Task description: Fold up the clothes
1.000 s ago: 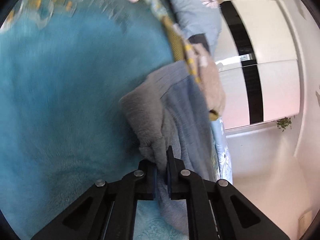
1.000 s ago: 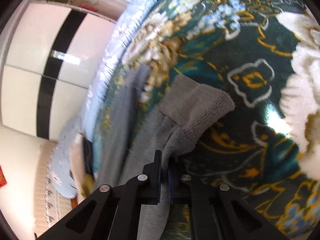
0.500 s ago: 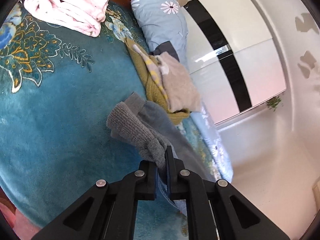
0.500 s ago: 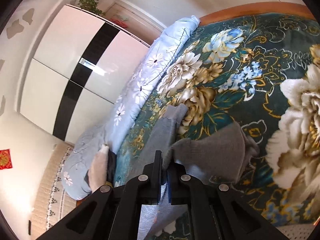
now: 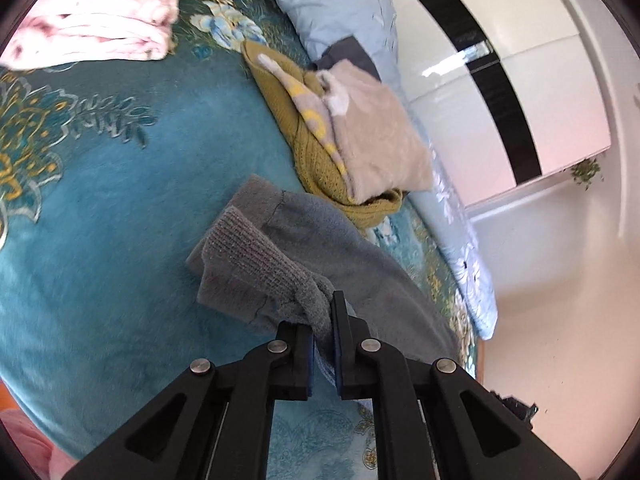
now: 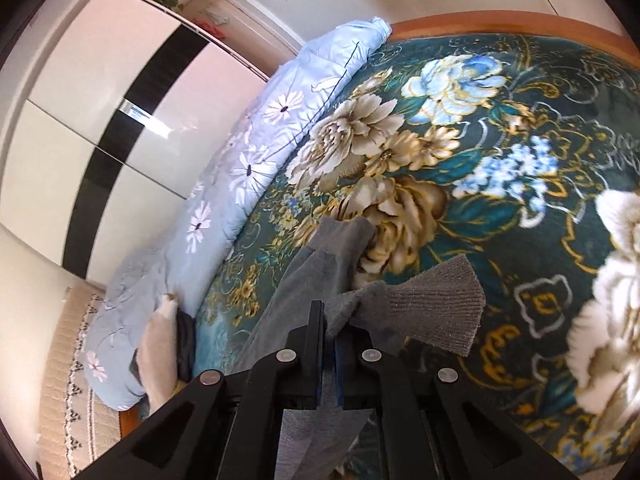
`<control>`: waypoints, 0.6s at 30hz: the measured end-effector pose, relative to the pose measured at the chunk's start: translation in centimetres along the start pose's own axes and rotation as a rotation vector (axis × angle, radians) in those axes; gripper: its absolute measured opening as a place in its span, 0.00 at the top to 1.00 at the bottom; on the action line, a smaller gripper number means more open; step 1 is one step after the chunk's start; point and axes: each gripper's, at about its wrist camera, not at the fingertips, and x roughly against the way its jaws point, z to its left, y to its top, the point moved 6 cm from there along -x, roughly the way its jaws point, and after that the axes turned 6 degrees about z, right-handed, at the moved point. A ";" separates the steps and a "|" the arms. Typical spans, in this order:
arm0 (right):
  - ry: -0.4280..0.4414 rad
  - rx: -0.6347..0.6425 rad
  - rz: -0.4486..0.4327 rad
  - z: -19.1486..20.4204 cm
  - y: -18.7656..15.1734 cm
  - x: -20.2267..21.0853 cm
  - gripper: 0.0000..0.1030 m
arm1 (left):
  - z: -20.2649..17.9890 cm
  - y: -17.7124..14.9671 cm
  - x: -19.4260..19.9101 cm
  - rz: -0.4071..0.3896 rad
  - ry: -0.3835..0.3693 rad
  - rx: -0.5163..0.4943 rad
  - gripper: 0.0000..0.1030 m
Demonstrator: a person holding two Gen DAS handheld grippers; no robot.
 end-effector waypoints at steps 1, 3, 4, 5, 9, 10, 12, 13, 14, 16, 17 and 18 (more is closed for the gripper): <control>-0.015 -0.001 0.006 0.5 0.4 -0.7 0.96 | -0.2 0.5 -0.3 0.016 0.006 0.002 0.93; -0.047 -0.002 0.026 1.7 1.1 -2.2 0.96 | -0.3 1.7 -1.1 0.047 0.010 0.029 0.93; -0.065 -0.002 0.040 2.3 1.4 -3.1 0.96 | -0.4 2.4 -1.5 0.060 0.009 0.047 0.93; -0.079 -0.004 0.051 2.9 1.7 -3.9 0.96 | -0.4 3.3 -2.0 0.077 0.010 0.063 0.93; -0.155 -0.007 0.084 5.3 3.3 -7.5 0.96 | -0.6 6.1 -4.1 0.129 0.022 0.092 0.93; -0.183 -0.001 0.093 5.9 3.5 -8.5 0.96 | -0.4 6.8 -4.7 0.139 0.020 0.107 0.93; -0.235 0.016 0.111 7.1 3.7 -10.6 0.96 | 0.0 8.1 -5.9 0.155 0.027 0.132 0.93; -0.242 0.018 0.115 7.5 3.7 -11.4 0.96 | 0.3 8.6 -6.5 0.161 0.035 0.143 0.93; -0.244 0.020 0.116 7.8 3.8 -11.9 0.96 | 0.6 9.1 -7.1 0.166 0.043 0.154 0.93; -0.242 0.026 0.119 8.3 3.7 -13.2 0.96 | 1.2 9.8 -8.0 0.160 0.072 0.153 0.93; -0.252 0.023 0.120 8.2 3.6 -13.7 0.96 | 1.5 10.2 -8.5 0.156 0.088 0.148 0.92; -0.259 0.018 0.121 8.1 3.5 -14.2 0.95 | 1.8 10.4 -9.0 0.155 0.091 0.147 0.92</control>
